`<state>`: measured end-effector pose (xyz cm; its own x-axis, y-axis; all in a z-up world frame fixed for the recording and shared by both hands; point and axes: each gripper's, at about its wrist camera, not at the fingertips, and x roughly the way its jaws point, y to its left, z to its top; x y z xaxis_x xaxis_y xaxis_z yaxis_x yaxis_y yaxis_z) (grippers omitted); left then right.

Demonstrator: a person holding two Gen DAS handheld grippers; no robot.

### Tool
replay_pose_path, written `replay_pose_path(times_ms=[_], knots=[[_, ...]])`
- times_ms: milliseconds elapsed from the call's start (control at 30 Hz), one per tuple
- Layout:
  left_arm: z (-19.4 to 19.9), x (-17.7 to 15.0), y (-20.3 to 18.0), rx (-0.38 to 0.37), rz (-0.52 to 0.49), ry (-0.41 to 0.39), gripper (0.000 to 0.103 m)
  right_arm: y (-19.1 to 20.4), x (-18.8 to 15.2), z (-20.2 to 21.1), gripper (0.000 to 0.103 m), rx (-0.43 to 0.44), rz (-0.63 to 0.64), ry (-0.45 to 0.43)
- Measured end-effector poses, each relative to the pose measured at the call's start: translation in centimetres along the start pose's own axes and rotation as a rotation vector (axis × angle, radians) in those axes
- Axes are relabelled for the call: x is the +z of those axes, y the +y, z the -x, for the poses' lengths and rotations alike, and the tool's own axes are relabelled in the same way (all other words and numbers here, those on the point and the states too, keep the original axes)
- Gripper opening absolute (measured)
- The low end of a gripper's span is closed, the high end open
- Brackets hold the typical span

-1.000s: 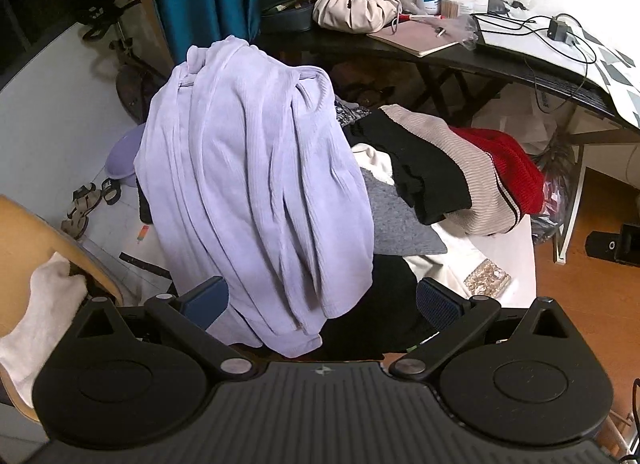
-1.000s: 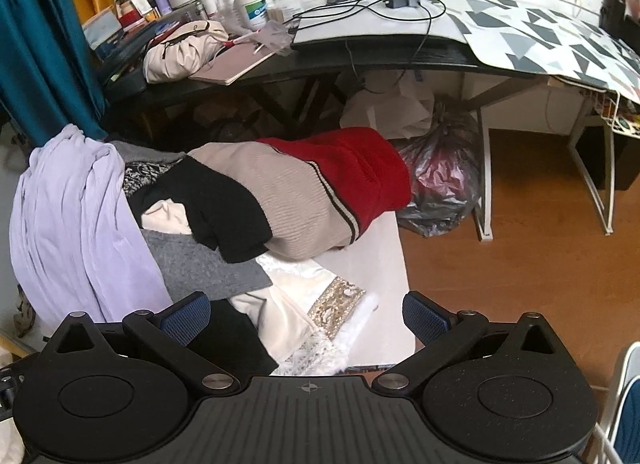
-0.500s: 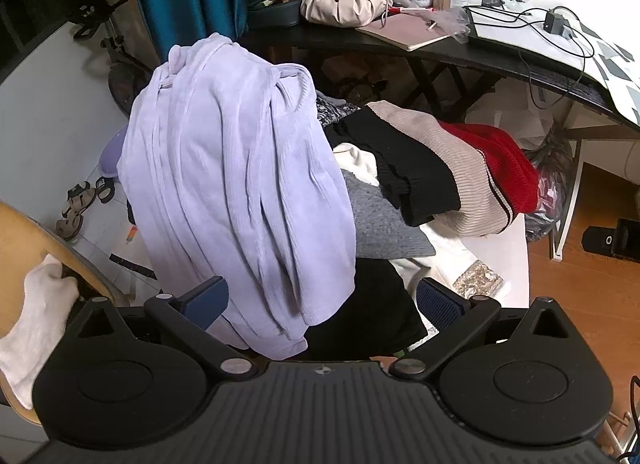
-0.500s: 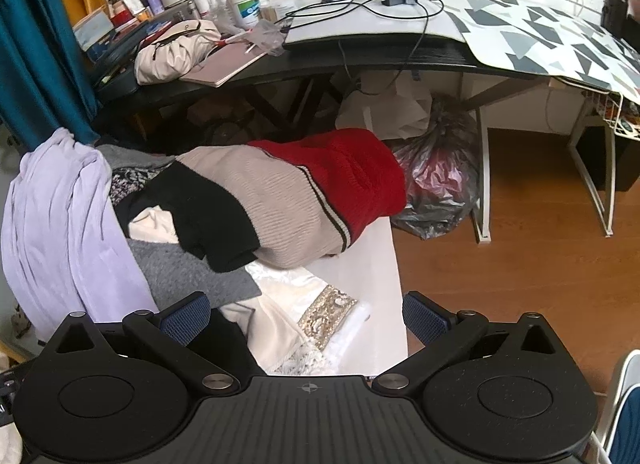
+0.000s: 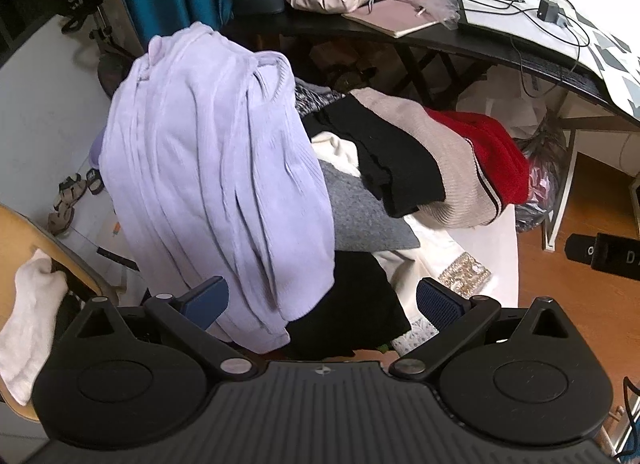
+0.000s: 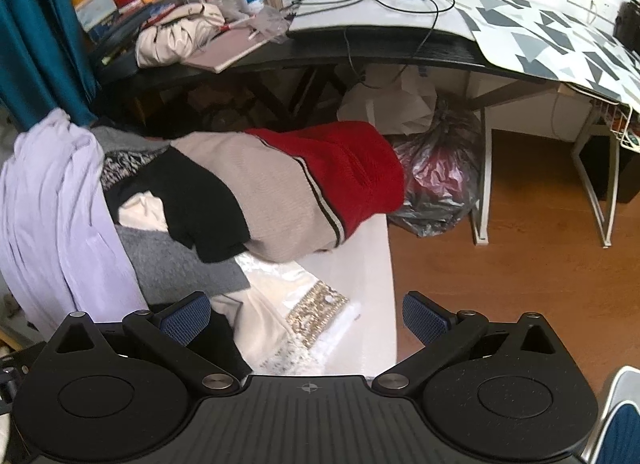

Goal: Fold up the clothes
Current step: 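Move both tools toward the lavender robe on the clothes pile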

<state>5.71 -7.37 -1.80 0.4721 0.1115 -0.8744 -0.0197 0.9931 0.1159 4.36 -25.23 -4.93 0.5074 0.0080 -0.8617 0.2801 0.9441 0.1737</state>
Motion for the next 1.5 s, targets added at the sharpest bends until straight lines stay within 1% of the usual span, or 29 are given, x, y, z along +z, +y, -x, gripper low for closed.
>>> replay_pose_path(times_ms=[133, 333, 533, 733, 867, 1000, 1067, 1200, 1300, 1400, 1500], knots=[[-0.4, 0.0, -0.2, -0.015, 0.011, 0.019, 0.102, -0.4, -0.1, -0.5, 0.102, -0.002, -0.004, 0.025], [-0.9, 0.0, -0.6, -0.032, 0.017, 0.047, 0.102, -0.6, 0.0, -0.6, 0.102, -0.009, 0.010, 0.030], [-1.1, 0.0, -0.5, -0.039, 0.030, 0.055, 0.102, -0.7, 0.2, -0.6, 0.102, -0.014, 0.026, 0.030], [-1.1, -0.1, 0.2, -0.036, 0.063, 0.029, 0.102, -0.7, 0.4, -0.8, 0.102, -0.007, 0.010, 0.034], [-1.3, 0.2, 0.4, -0.026, 0.065, 0.025, 0.102, -1.1, 0.4, -1.2, 0.102, 0.027, -0.058, 0.053], [-1.6, 0.0, 1.0, -0.026, 0.070, 0.024, 0.102, -1.0, 0.7, -1.8, 0.102, 0.014, -0.065, 0.043], [-1.8, -0.1, 1.4, -0.019, 0.074, 0.024, 0.102, -0.8, 1.0, -2.1, 0.102, 0.009, -0.058, 0.036], [-2.2, 0.3, 1.9, 0.045, 0.033, 0.009, 0.102, -0.1, 1.9, -2.5, 0.102, 0.003, -0.052, 0.018], [-2.5, 0.8, 2.7, 0.030, 0.029, -0.010, 0.102, 0.2, 2.8, -3.3, 0.102, 0.032, -0.109, 0.055], [-3.1, 1.3, 3.9, 0.012, 0.047, -0.018, 0.102, 1.8, 3.9, -4.1, 0.102, 0.052, -0.124, 0.061], [-4.2, 1.9, 5.1, 0.017, 0.046, -0.022, 0.102, 3.4, 5.0, -4.8, 0.102, 0.072, -0.139, 0.068]])
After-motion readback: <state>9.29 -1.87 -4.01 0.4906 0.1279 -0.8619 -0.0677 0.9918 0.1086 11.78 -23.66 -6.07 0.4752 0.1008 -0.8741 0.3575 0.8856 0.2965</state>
